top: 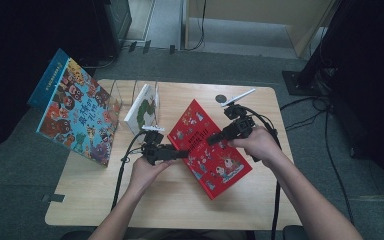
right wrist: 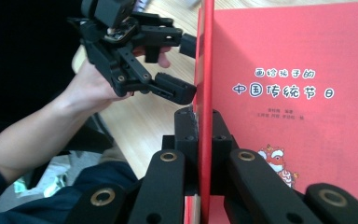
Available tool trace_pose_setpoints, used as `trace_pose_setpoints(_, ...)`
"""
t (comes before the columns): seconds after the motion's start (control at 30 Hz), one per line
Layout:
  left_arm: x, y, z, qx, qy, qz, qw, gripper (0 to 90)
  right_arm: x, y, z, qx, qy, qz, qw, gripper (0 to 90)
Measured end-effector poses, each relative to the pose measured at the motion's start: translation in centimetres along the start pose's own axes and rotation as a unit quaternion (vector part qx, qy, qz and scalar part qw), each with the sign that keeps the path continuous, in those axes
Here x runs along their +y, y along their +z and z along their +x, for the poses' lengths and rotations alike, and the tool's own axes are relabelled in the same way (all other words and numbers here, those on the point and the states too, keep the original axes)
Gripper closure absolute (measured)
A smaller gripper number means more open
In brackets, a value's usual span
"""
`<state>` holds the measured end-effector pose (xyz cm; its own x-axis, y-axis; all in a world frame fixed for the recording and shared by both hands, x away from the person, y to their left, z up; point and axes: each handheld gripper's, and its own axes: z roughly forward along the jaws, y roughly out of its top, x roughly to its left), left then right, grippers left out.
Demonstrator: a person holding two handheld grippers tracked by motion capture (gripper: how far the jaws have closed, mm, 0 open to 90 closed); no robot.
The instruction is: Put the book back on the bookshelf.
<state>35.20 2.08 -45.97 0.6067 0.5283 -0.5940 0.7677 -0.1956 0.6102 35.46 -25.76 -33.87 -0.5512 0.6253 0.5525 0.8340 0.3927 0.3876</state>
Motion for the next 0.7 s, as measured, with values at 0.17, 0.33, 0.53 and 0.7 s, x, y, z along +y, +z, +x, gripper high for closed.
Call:
trace_pose_setpoints(0.17,1.1,-1.4,-0.5,-0.047,0.021,-0.034,0.9981,14.6,-1.1,-0.6,-0.7,0.052,-0.025,-0.028,0.9979,88.9)
trace_pose_setpoints(0.33,2.4,-3.3,-2.2,-0.010,0.082,-0.048,0.9954,15.8,-2.0,-0.2,-0.7,0.086,-0.067,-0.048,0.9929,89.1)
trace_pose_setpoints(0.53,3.8,-6.5,-2.2,-0.065,0.103,-0.076,0.9896,53.9,-2.7,-0.2,-1.3,0.067,-0.149,-0.093,0.9822,84.4)
trace_pose_setpoints(0.7,5.0,-7.9,-4.7,-0.075,0.179,-0.069,0.9785,76.0,-2.3,-0.5,-2.1,0.018,-0.148,-0.142,0.9786,61.5)
